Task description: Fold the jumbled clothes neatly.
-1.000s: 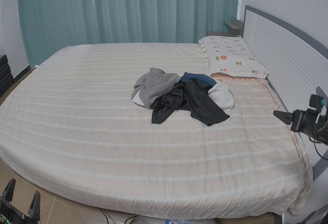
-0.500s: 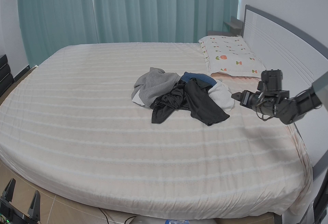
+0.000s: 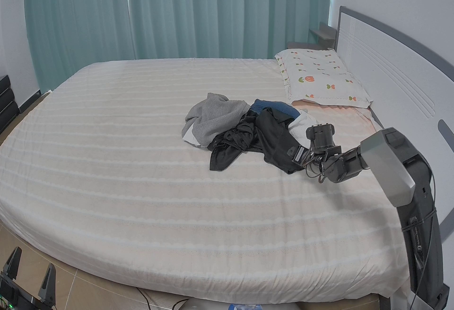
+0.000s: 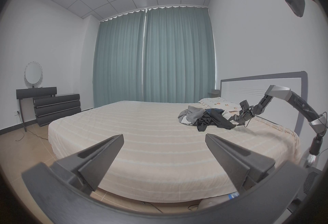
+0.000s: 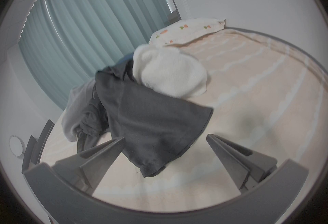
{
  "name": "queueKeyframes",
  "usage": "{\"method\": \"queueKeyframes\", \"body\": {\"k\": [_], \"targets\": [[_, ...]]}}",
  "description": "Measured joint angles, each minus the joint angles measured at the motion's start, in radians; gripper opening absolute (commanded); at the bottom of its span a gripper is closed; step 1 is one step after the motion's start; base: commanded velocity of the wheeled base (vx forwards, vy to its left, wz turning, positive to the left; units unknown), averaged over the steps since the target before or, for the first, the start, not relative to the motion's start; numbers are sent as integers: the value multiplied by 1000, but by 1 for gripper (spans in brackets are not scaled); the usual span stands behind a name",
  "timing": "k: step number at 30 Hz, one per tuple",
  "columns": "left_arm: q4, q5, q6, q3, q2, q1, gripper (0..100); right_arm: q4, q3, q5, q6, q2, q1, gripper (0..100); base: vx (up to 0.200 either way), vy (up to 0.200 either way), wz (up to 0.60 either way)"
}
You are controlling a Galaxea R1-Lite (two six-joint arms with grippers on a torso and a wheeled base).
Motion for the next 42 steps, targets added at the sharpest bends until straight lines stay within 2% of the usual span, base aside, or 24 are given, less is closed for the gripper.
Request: {"method": "queueKeyframes", "body": {"k": [7, 20, 21, 33, 38, 42], "targets": [[0, 0, 0, 0, 0, 0, 100, 3, -101, -30, 10, 103, 19, 100, 0, 0, 0], [0, 0, 0, 0, 0, 0, 100, 23, -234, -35, 50, 190, 16, 100, 0, 0, 0], [0, 0, 0, 0, 0, 0, 100, 30, -246, -35, 56, 195, 16, 0, 0, 0, 0], [0, 0, 0, 0, 0, 0, 100, 47, -251, -32, 99, 194, 15, 0, 0, 0, 0], [0, 0, 0, 0, 0, 0, 100, 38, -164, -23, 115, 150, 17, 0, 0, 0, 0], [0, 0, 1, 0, 0, 0, 100, 25, -49, 10, 145, 77, 21, 0, 0, 0, 0]]}}
